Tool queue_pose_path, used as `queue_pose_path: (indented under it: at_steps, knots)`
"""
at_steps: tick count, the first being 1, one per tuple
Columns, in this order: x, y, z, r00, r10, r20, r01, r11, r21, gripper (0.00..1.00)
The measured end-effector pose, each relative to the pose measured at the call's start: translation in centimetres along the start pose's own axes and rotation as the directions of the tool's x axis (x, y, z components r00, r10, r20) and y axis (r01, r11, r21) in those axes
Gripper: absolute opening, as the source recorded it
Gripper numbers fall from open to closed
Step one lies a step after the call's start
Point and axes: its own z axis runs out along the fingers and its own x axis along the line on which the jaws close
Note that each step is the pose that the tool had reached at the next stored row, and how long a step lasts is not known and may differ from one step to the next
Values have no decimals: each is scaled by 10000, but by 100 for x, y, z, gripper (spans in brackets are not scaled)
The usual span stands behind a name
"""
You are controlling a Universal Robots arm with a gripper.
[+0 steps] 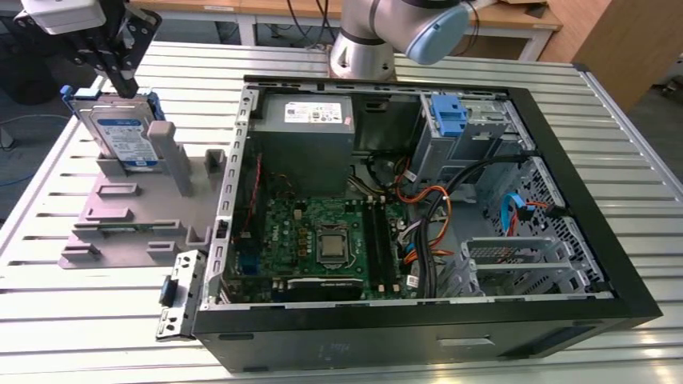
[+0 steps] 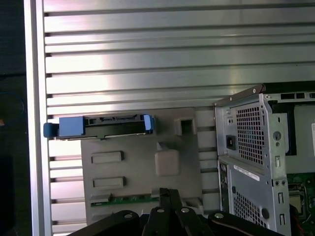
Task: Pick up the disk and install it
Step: 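Reach for the disk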
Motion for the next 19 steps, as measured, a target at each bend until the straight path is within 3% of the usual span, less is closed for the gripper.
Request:
queue_pose_path:
  at_steps: [9, 19]
  knots:
    - [109, 1, 33, 10000, 0, 0, 0, 10000, 2, 11]
    - [119, 0, 43, 10000, 0, 1, 0, 10000, 3, 11]
